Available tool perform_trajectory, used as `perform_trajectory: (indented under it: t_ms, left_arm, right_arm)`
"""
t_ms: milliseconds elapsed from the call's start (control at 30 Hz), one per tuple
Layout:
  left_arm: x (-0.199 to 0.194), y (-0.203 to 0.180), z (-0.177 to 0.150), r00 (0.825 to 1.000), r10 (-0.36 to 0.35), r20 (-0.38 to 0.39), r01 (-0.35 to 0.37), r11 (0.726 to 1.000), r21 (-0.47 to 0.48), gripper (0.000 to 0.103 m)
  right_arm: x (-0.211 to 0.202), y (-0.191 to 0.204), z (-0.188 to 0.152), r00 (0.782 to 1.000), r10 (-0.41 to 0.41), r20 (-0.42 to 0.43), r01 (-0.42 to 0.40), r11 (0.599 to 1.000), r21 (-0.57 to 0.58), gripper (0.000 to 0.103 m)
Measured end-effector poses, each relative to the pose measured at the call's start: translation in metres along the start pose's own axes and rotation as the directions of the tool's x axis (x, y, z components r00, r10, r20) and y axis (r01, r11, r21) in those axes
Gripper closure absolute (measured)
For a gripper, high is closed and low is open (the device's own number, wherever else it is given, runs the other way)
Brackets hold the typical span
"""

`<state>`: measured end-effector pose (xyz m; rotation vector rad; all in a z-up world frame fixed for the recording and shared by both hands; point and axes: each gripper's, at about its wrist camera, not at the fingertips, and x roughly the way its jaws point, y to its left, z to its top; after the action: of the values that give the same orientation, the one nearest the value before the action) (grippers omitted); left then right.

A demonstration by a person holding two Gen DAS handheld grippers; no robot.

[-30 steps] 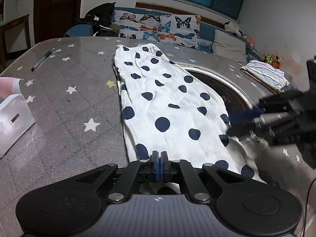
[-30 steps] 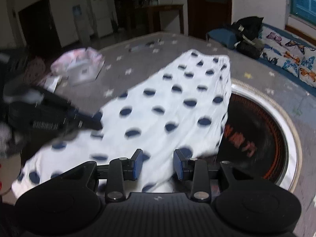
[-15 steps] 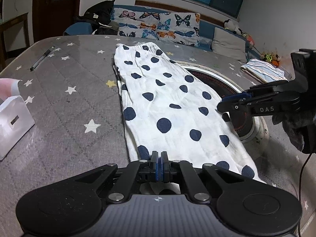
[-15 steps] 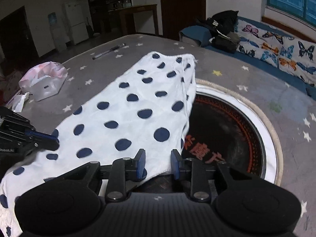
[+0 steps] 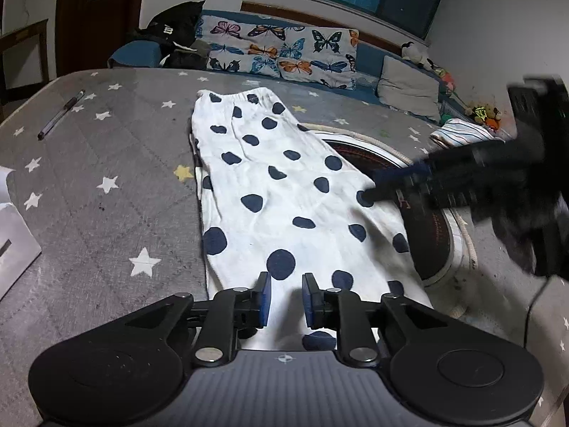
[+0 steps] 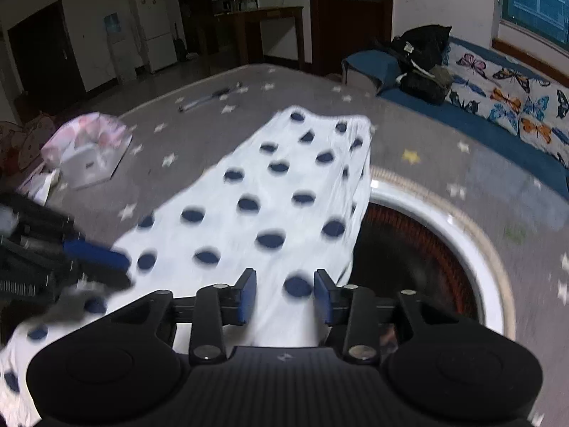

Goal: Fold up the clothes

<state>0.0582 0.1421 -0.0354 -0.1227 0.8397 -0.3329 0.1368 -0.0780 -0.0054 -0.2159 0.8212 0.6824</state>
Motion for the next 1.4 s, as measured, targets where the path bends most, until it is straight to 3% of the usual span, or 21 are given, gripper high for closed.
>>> perform_trajectory:
  t_ms: [433, 567, 1033, 1100, 1233, 1400]
  left_arm:
    - [0.006, 0.009, 0.003, 0.999, -0.043, -0.011, 0.042, 0.999, -0.033, 0.068]
    - [0.007, 0.010, 0.005, 0.998, -0.055, -0.013, 0.055, 0.998, -0.034, 0.062]
    - [0.010, 0.011, 0.007, 0.997, -0.078, -0.012, 0.077, 0.996, -0.039, 0.055]
    - [0.010, 0.011, 0.008, 0.997, -0.078, -0.012, 0.078, 0.996, -0.039, 0.054]
    - [0.010, 0.010, 0.008, 0.997, -0.079, -0.012, 0.079, 0.996, -0.042, 0.053]
    - [0.009, 0.010, 0.008, 0.997, -0.076, -0.011, 0.075, 0.996, -0.041, 0.052]
  right_arm:
    - [0.087, -0.060, 0.094, 1.000, -0.014, 0.019, 0.013, 0.996, 0.086, 0.061]
    - [0.112, -0.071, 0.108, 0.999, -0.020, 0.025, 0.017, 0.993, 0.114, 0.054]
    - [0.145, -0.084, 0.112, 0.999, -0.021, 0.048, 0.015, 0.992, 0.129, 0.053]
    - [0.145, -0.084, 0.112, 0.999, -0.017, 0.051, 0.011, 0.992, 0.125, 0.055]
    - [0.142, -0.086, 0.111, 0.999, 0.009, 0.048, -0.016, 0.990, 0.141, 0.082]
    - [0.131, -0.083, 0.112, 0.997, 0.036, 0.062, -0.045, 0.987, 0.153, 0.088]
